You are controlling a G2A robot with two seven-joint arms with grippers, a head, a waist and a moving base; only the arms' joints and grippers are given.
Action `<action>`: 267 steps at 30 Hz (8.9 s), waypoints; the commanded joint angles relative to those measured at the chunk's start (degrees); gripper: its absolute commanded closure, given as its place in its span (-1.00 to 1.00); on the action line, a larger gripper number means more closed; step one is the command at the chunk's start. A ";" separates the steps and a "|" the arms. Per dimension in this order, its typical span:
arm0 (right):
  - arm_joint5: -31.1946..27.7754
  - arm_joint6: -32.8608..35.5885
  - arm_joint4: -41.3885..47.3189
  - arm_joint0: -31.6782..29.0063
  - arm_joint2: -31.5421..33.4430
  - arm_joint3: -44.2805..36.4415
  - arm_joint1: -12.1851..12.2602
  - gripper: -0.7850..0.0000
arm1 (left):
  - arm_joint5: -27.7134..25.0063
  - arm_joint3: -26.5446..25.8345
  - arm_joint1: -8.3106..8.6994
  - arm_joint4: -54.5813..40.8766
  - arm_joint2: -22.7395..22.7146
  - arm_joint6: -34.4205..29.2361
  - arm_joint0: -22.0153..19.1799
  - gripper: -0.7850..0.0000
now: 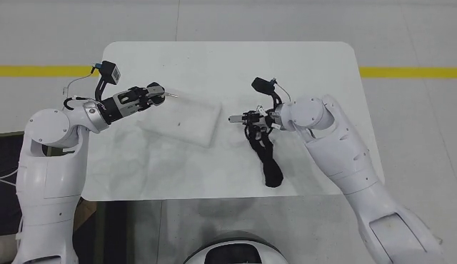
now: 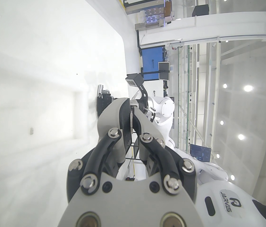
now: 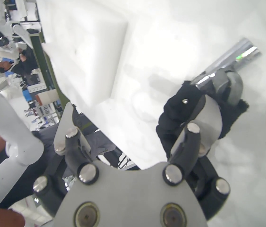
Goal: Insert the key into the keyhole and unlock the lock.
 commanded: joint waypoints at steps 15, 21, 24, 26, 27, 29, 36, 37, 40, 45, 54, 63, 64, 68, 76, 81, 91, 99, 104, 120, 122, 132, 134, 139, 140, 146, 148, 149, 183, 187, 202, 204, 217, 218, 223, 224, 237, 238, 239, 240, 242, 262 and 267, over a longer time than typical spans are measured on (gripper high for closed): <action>7.54 -1.64 -26.06 -4.42 -3.98 -8.74 -1.06 -0.25 | 0.00 0.00 0.00 0.00 0.00 0.00 0.00 1.00; 11.59 -1.59 -35.30 -3.59 -7.48 -6.42 -2.88 0.69 | 0.00 0.00 0.00 0.00 0.00 0.00 0.00 1.00; 12.84 -1.22 -38.36 -2.99 -8.43 -4.98 -3.91 1.00 | 0.00 0.00 0.00 0.00 0.00 0.00 0.00 1.00; 13.08 -0.67 -39.23 -2.86 -8.55 -4.49 -4.57 1.00 | 0.00 0.00 0.00 0.00 0.00 0.00 0.00 1.00; 13.05 -0.38 -39.52 -2.87 -8.44 -4.46 -4.86 1.00 | 0.00 0.00 0.00 0.00 0.00 0.00 0.00 1.00; 12.82 0.44 -40.30 -3.09 -7.96 -4.78 -5.32 1.00 | 0.00 0.00 0.00 0.00 0.00 0.00 0.00 1.00; 8.08 5.39 -38.35 -6.23 -2.35 -11.68 -5.77 1.00 | 0.00 0.00 0.00 0.00 0.00 0.00 0.00 1.00; 6.79 6.38 -36.83 -6.81 -0.90 -12.86 -5.72 1.00 | 0.00 0.00 0.00 0.00 0.00 0.00 0.00 1.00; 2.49 9.71 -29.42 -8.20 3.86 -14.78 -5.60 1.00 | 0.00 0.00 0.00 0.00 0.00 0.00 0.00 1.00; -1.40 12.09 -25.17 -8.28 7.76 -13.17 -5.50 1.00 | 0.00 0.00 0.00 0.00 0.00 0.00 0.00 1.00; -8.01 12.56 -2.59 -10.72 21.99 -13.56 -4.70 1.00 | 0.00 0.00 0.00 0.00 0.00 0.00 0.00 1.00; -13.19 15.29 12.75 -12.41 27.95 -10.36 -4.07 1.00 | 0.00 0.00 0.00 0.00 0.00 0.00 0.00 1.00; -13.19 15.29 12.75 -12.41 27.95 -10.36 -4.07 1.00 | 0.00 0.00 0.00 0.00 0.00 0.00 0.00 1.00; -16.09 9.26 18.00 -17.45 29.23 -12.83 -4.10 1.00 | -0.21 -2.95 -0.87 -11.04 -0.63 6.68 3.53 1.00; -23.03 7.56 46.07 -18.11 30.65 -4.63 -4.47 1.00 | 2.16 -2.48 -4.10 -35.51 9.38 19.63 4.48 1.00; -22.76 12.63 58.61 -15.71 30.26 2.15 -4.40 1.00 | 3.31 -1.54 -5.53 -37.77 16.01 20.97 3.01 1.00; -23.30 14.90 61.12 -16.27 30.02 2.55 -4.11 1.00 | 2.04 -5.15 -5.45 -31.01 16.82 20.99 5.25 1.00; -27.11 13.04 54.84 -19.06 29.05 -3.22 -3.03 1.00 | -3.99 -8.49 -5.52 -15.60 18.55 17.91 3.04 1.00; -29.15 12.00 55.12 -19.09 29.52 -3.34 -2.49 1.00 | -6.46 -8.17 -6.20 -12.91 20.61 19.71 2.46 1.00; -37.90 1.11 48.00 -23.93 30.07 -9.13 -1.68 1.00 | -13.37 -12.40 -7.57 -11.57 22.20 30.02 7.35 1.00; -38.78 -0.55 47.05 -24.30 29.68 -9.86 -1.61 1.00 | -15.19 -13.28 -7.72 -7.22 22.80 32.56 8.27 1.00; -44.90 -6.47 41.68 -24.95 28.09 -11.33 -1.20 1.00 | -12.11 -13.90 -8.63 -2.56 25.69 39.13 9.33 1.00; -45.06 -6.86 41.84 -25.04 27.73 -11.44 -1.11 1.00 | -11.41 -13.62 -8.71 -2.49 25.56 39.59 9.28 1.00; -45.35 -7.38 41.65 -25.07 26.97 -11.32 -0.82 1.00 | -10.23 -13.33 -9.02 -4.11 25.81 39.38 8.84 1.00; -45.44 -7.48 41.55 -25.05 26.87 -11.35 -0.76 1.00 | -10.00 -13.22 -9.06 -3.91 25.89 39.24 8.74 1.00; -45.48 -7.74 41.45 -25.09 26.24 -11.37 -0.37 1.00 | -8.81 -12.63 -9.32 -3.63 26.30 38.31 8.30 1.00; -45.61 -7.93 41.34 -25.12 26.00 -11.30 -0.26 1.00 | -8.71 -12.54 -9.40 -3.61 26.33 38.21 8.24 1.00; -45.61 -7.94 41.23 -25.09 25.83 -11.25 -0.20 1.00 | -8.65 -12.52 -9.45 -3.74 26.30 38.16 8.19 1.00; -45.63 -9.43 41.92 -24.97 23.99 -11.64 1.80 1.00 | -8.60 -11.72 -10.71 -2.40 26.36 36.48 7.75 1.00; -45.61 -9.62 41.96 -25.02 23.48 -11.67 1.96 1.00 | -8.76 -11.74 -10.80 -1.52 26.27 36.43 7.75 1.00; -44.68 -9.10 41.84 -24.76 22.64 -12.22 2.75 1.00 | -9.44 -12.05 -11.07 -0.38 26.59 33.41 7.61 1.00; -44.04 -8.61 42.70 -24.68 22.60 -12.15 2.87 1.00 | -9.39 -12.03 -11.07 -0.55 26.39 32.74 7.52 1.00; -38.27 -3.42 53.61 -22.19 22.89 -8.52 3.49 1.00 | -11.11 -13.19 -11.15 -6.23 24.13 28.11 7.74 -1.00; -37.59 -2.68 54.73 -21.87 22.98 -7.90 3.54 1.00 | -11.86 -13.30 -11.10 -6.28 23.54 27.64 7.84 -1.00; -35.34 1.14 58.27 -20.28 23.15 -5.60 3.81 1.00 | -11.31 -12.12 -10.77 -6.67 21.79 22.24 7.47 -0.55; -35.10 1.87 58.60 -20.09 23.12 -5.21 3.87 1.00 | -11.84 -11.59 -10.61 -5.05 21.48 20.45 7.16 0.35; -38.39 2.43 51.64 -19.09 22.40 -4.25 4.55 1.00 | -11.80 -8.70 -10.34 -2.57 20.64 12.12 4.65 1.00; -38.60 2.09 51.22 -19.23 22.21 -4.44 4.56 1.00 | -11.44 -8.47 -10.37 -2.22 20.58 12.66 4.57 1.00; -38.49 2.14 51.30 -19.34 21.93 -4.60 4.57 1.00 | -11.08 -8.42 -10.40 -1.77 20.69 12.77 4.42 1.00; -38.45 2.11 51.38 -19.37 21.83 -4.70 4.60 1.00 | -10.97 -8.40 -10.43 -1.61 20.81 12.70 4.32 1.00; -38.60 2.03 51.14 -19.37 21.74 -4.87 4.67 1.00 | -10.55 -8.19 -10.45 -0.95 20.90 12.52 4.21 1.00; -37.29 2.33 51.57 -19.22 20.50 -5.48 5.08 1.00 | -12.40 -8.74 -10.64 4.33 21.52 11.92 3.70 1.00; -36.15 -0.67 51.95 -21.43 21.30 -7.80 5.22 1.00 | -18.82 -14.19 -10.29 20.00 21.74 16.68 6.31 1.00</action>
